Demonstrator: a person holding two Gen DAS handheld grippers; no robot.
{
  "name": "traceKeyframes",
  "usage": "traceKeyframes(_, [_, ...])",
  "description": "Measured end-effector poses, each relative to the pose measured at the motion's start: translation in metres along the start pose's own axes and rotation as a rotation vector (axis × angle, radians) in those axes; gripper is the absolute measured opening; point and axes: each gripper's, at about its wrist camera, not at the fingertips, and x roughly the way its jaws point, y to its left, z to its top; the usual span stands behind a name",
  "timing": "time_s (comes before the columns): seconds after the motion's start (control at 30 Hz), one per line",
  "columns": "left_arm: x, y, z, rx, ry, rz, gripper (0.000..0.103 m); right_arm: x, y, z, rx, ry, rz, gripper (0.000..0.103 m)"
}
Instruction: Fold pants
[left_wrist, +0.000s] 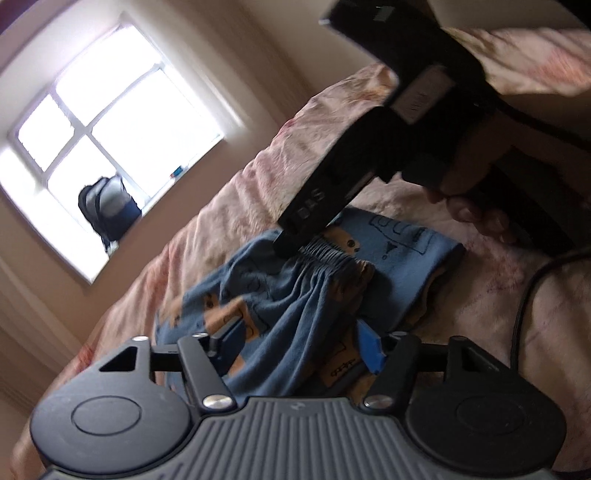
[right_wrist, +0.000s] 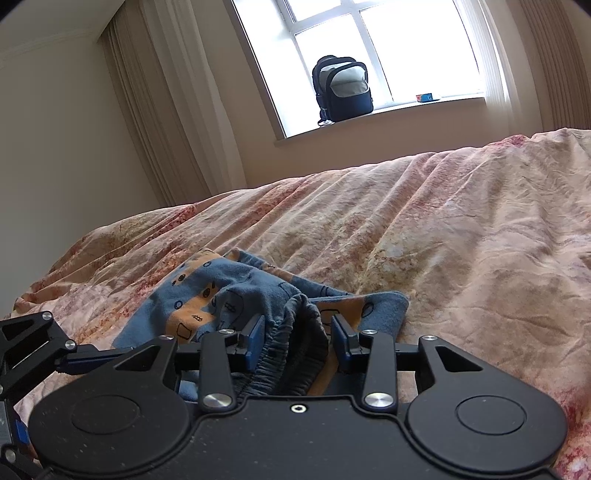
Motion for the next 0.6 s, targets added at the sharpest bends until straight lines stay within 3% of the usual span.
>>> traceKeyframes(0.13, [0.005,-0.01,0.003,0.07,-0.005,0.0,0.046,0.0,0.0,0.0,0.006,-0.001,0.003,0.042])
traceKeyframes(0.2, [0.006,-0.012,0.003,0.083,-0.003,-0.001,0.024,0.0,-0.001,0.0,0.009,-0.001,0.005,0.041])
traceKeyframes(0.3, [0.008,-0.012,0.002,0.073,-0.002,-0.011,0.01,-0.001,0.001,-0.001,0.0,-0.006,0.001,0.03])
traceKeyframes(0.4, [0.008,-0.007,0.002,0.053,-0.015,-0.017,0.005,-0.003,0.003,-0.001,0.0,-0.014,0.01,0.018])
traceKeyframes(0.6, [-0.007,0.028,0.011,-0.113,-0.047,-0.113,0.005,-0.016,0.007,0.011,-0.001,-0.034,0.012,0.014])
